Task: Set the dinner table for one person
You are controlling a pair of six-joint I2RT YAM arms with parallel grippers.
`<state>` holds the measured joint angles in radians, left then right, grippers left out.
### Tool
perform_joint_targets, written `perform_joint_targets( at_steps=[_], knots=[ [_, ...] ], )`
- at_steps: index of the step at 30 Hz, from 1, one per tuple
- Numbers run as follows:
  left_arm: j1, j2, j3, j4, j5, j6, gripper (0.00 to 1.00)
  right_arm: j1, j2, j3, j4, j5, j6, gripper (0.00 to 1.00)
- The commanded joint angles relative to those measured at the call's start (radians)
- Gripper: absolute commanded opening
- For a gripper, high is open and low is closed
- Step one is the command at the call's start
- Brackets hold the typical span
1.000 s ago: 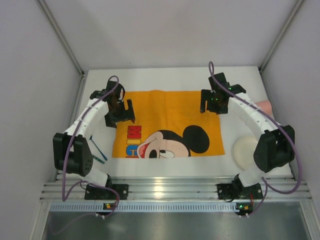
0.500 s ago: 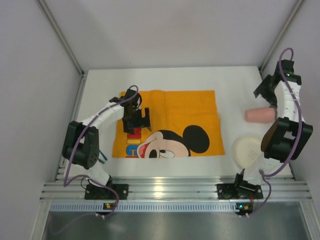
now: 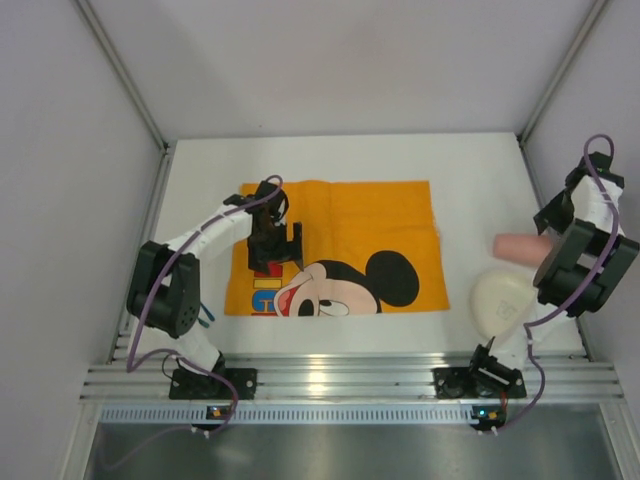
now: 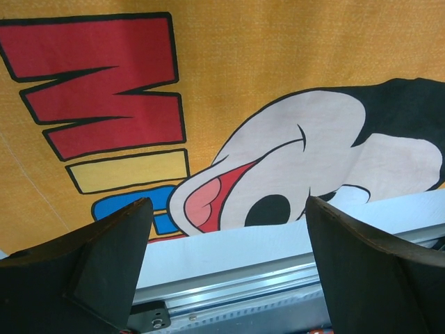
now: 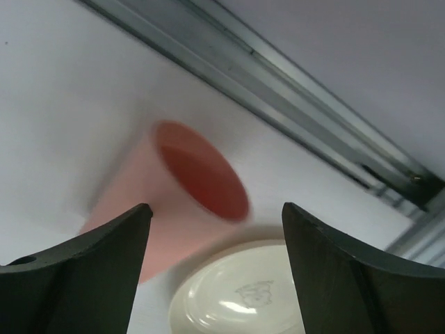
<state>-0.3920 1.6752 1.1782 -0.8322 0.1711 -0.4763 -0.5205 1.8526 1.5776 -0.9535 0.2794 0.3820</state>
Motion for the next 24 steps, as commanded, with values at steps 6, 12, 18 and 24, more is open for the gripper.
perform_joint_targets(
  at_steps=[6, 12, 18, 24],
  knots=[
    [-0.027, 0.041, 0.115, -0.096, -0.001, 0.053, 0.95, -0.07, -0.023, -0.249, 0.215, -0.305, -0.012, 0.72],
    [-0.033, 0.07, 0.139, -0.114, -0.01, 0.064, 0.94, -0.069, -0.07, -0.352, 0.254, -0.417, 0.006, 0.66],
    [-0.065, 0.103, 0.149, -0.094, 0.001, 0.045, 0.94, -0.065, -0.197, -0.378, 0.217, -0.454, 0.029, 0.62],
    [-0.11, 0.136, 0.176, -0.088, 0.001, 0.034, 0.93, -0.062, -0.262, -0.353, 0.173, -0.479, 0.038, 0.59]
  ],
)
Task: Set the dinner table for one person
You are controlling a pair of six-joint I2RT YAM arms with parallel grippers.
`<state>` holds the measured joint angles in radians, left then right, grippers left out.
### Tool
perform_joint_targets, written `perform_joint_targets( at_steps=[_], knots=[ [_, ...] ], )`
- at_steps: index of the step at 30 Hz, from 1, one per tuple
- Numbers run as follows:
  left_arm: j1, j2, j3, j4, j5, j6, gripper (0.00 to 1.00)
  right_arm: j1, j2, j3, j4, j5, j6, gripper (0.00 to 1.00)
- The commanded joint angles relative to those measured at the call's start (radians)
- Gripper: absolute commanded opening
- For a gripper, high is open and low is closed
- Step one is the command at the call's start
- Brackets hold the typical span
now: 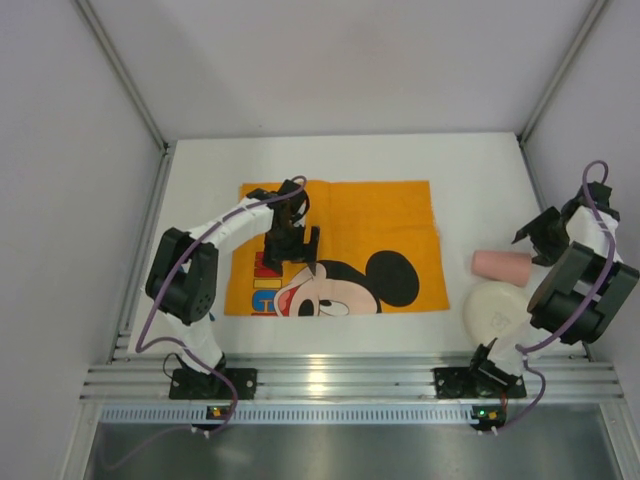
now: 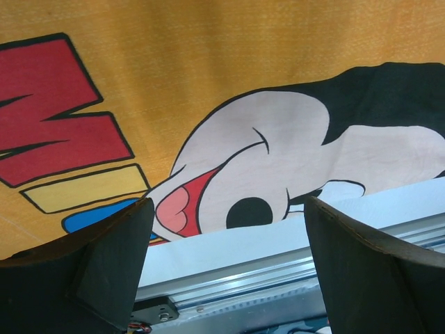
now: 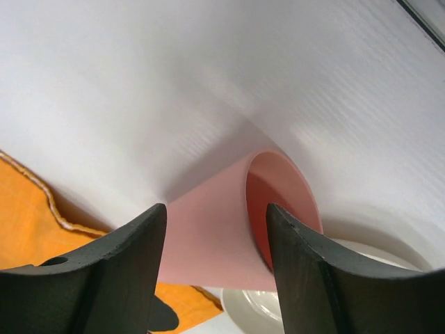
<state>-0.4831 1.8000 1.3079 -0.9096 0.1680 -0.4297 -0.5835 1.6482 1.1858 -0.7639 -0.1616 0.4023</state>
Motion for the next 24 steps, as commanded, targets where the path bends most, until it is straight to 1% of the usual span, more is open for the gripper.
perform_joint_targets(
  at_steps=[1, 8, 10, 14, 15, 17, 18, 21, 24],
  knots=[
    [-0.022, 0.015, 0.05, -0.011, 0.002, -0.012, 0.93, 0.001, -0.062, 0.032, -0.014, -0.041, 0.02, 0.59],
    [-0.029, 0.013, 0.065, -0.02, -0.013, -0.006, 0.93, 0.005, -0.041, -0.04, 0.0, -0.058, 0.013, 0.58],
    [-0.029, 0.009, 0.059, -0.021, -0.016, -0.003, 0.93, 0.005, -0.05, -0.078, 0.018, -0.064, 0.007, 0.55],
    [-0.031, 0.001, 0.039, -0.02, -0.018, -0.003, 0.93, 0.005, -0.048, -0.12, 0.04, -0.091, 0.004, 0.41],
    [-0.031, -0.004, 0.033, -0.02, -0.019, -0.003, 0.93, 0.005, -0.051, -0.127, 0.049, -0.098, 0.004, 0.33],
    [-0.029, -0.005, 0.03, -0.02, -0.021, -0.001, 0.93, 0.005, -0.056, -0.138, 0.055, -0.11, 0.003, 0.24],
    [-0.029, -0.007, 0.03, -0.018, -0.022, 0.0, 0.93, 0.005, -0.059, -0.141, 0.061, -0.111, 0.004, 0.15],
    [-0.031, -0.005, 0.033, -0.02, -0.021, 0.0, 0.93, 0.005, -0.08, -0.137, 0.058, -0.125, 0.004, 0.0],
    [-0.034, -0.001, 0.04, -0.02, -0.019, -0.003, 0.93, 0.007, -0.102, -0.115, 0.049, -0.145, 0.02, 0.0]
  ],
)
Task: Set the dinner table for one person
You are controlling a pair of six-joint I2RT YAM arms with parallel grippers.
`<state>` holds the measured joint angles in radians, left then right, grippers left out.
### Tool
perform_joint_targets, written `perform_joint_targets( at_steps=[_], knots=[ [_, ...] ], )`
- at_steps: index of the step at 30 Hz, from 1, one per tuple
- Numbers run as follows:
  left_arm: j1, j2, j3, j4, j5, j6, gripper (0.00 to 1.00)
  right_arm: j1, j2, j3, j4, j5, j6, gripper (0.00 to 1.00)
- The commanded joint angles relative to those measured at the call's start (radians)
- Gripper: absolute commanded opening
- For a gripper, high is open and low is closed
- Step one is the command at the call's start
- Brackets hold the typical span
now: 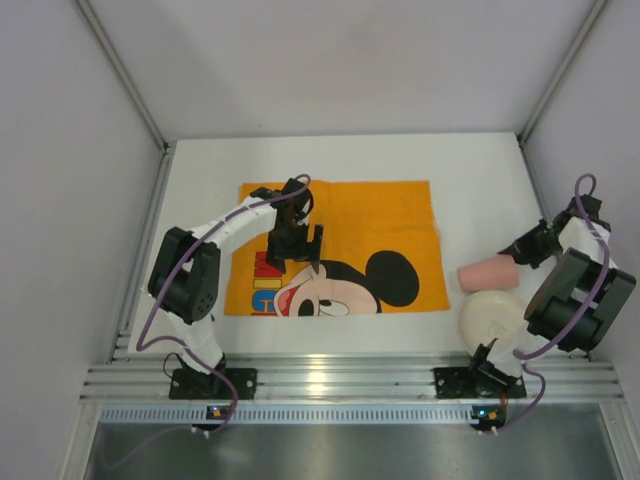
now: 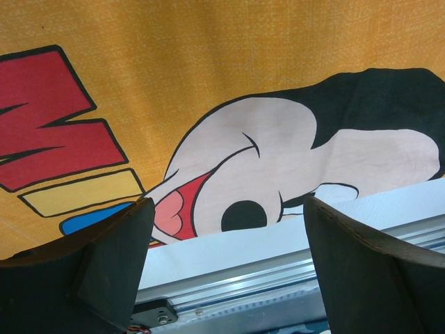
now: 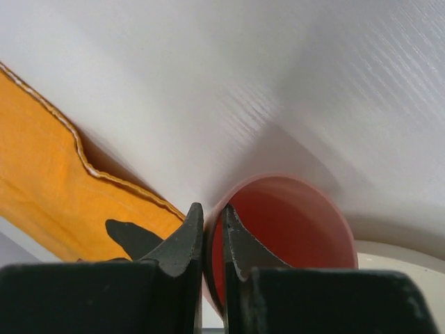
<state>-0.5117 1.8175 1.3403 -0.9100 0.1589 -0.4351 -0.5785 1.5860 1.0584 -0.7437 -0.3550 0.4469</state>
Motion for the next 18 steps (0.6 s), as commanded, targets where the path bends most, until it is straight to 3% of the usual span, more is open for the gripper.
perform_joint_targets(
  at_steps=[1, 6, 9, 16, 18],
  knots=[
    [-0.005, -0.017, 0.01, -0.018, -0.01, 0.002, 0.93, 0.005, -0.053, 0.038, 0.024, 0.042, -0.011, 0.0],
    [-0.017, -0.011, 0.036, -0.02, -0.022, -0.007, 0.93, 0.083, -0.099, 0.228, -0.078, 0.077, 0.015, 0.0],
    [-0.019, -0.021, 0.046, -0.012, -0.051, -0.022, 0.93, 0.219, -0.116, 0.456, -0.166, 0.198, 0.012, 0.0],
    [-0.017, -0.122, -0.013, 0.009, -0.251, -0.117, 0.98, 0.693, -0.034, 0.681, -0.201, 0.444, 0.052, 0.0],
    [-0.016, -0.165, -0.052, 0.026, -0.271, -0.128, 0.98, 0.771, 0.032, 0.753, -0.189, 0.522, 0.035, 0.0]
  ],
)
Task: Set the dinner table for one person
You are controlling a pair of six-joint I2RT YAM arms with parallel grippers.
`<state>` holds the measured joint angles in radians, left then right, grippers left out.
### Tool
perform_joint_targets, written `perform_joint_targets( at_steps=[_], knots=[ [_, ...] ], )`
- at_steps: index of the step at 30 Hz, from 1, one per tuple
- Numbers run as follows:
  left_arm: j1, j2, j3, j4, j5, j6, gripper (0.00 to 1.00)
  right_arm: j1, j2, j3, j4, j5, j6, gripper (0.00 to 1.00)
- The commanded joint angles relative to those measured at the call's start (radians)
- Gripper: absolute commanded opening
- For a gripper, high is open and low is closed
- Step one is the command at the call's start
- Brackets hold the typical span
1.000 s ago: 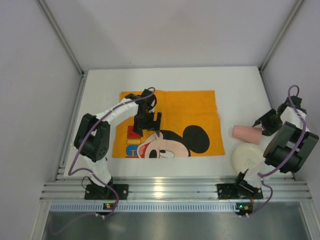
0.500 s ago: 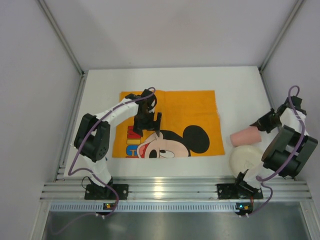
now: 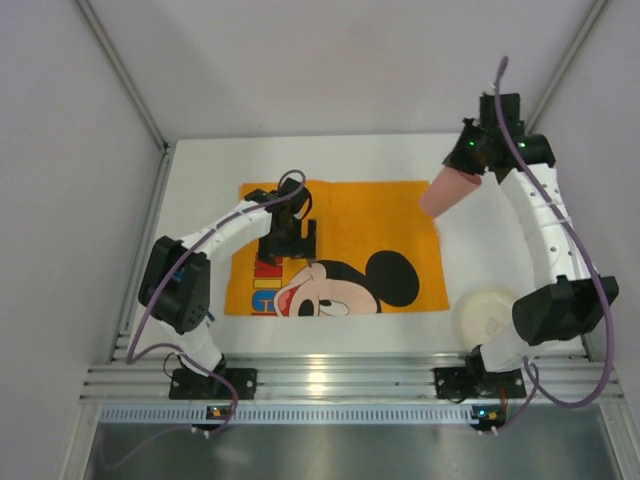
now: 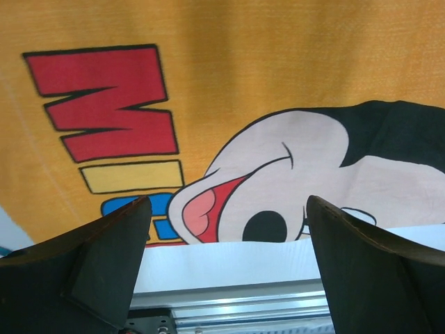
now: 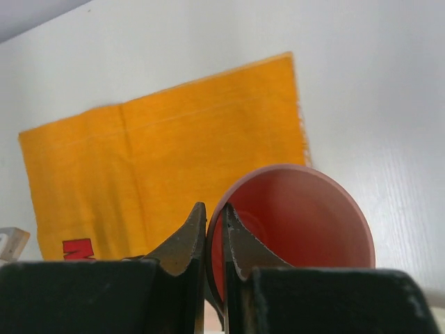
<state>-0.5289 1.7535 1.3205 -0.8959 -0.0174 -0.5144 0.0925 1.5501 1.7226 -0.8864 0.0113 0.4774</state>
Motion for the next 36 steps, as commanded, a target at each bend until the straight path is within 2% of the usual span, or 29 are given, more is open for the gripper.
perform_joint_targets(
  at_steps=[1, 2, 4, 8, 12, 17, 25, 31, 36],
  knots=[
    [0.004, -0.117, -0.046, 0.021, -0.095, -0.053, 0.98, 0.166, 0.093, 0.115, -0.045, 0.194, -0.023, 0.0],
    [0.006, -0.141, -0.069, 0.032, -0.092, -0.053, 0.98, 0.196, 0.119, 0.144, -0.046, 0.272, -0.036, 0.0],
    [0.007, -0.163, -0.089, 0.049, -0.082, -0.055, 0.98, 0.239, 0.212, 0.231, -0.055, 0.334, -0.062, 0.0],
    [0.009, -0.203, -0.127, 0.055, -0.062, -0.059, 0.98, 0.269, 0.373, 0.399, -0.118, 0.503, -0.091, 0.0],
    [0.009, -0.265, -0.176, 0.072, -0.046, -0.072, 0.98, 0.294, 0.502, 0.505, -0.091, 0.591, -0.112, 0.0],
    [0.01, -0.305, -0.227, 0.089, -0.038, -0.076, 0.98, 0.329, 0.553, 0.471, 0.006, 0.599, -0.074, 0.0],
    [0.009, -0.313, -0.253, 0.089, -0.024, -0.073, 0.98, 0.403, 0.541, 0.224, 0.274, 0.667, -0.04, 0.0],
    [0.009, -0.31, -0.242, 0.063, -0.027, -0.046, 0.98, 0.406, 0.622, 0.212, 0.287, 0.685, 0.016, 0.0],
    [0.009, -0.299, -0.227, 0.054, -0.042, -0.03, 0.98, 0.406, 0.57, 0.137, 0.29, 0.678, 0.064, 0.0]
  ],
)
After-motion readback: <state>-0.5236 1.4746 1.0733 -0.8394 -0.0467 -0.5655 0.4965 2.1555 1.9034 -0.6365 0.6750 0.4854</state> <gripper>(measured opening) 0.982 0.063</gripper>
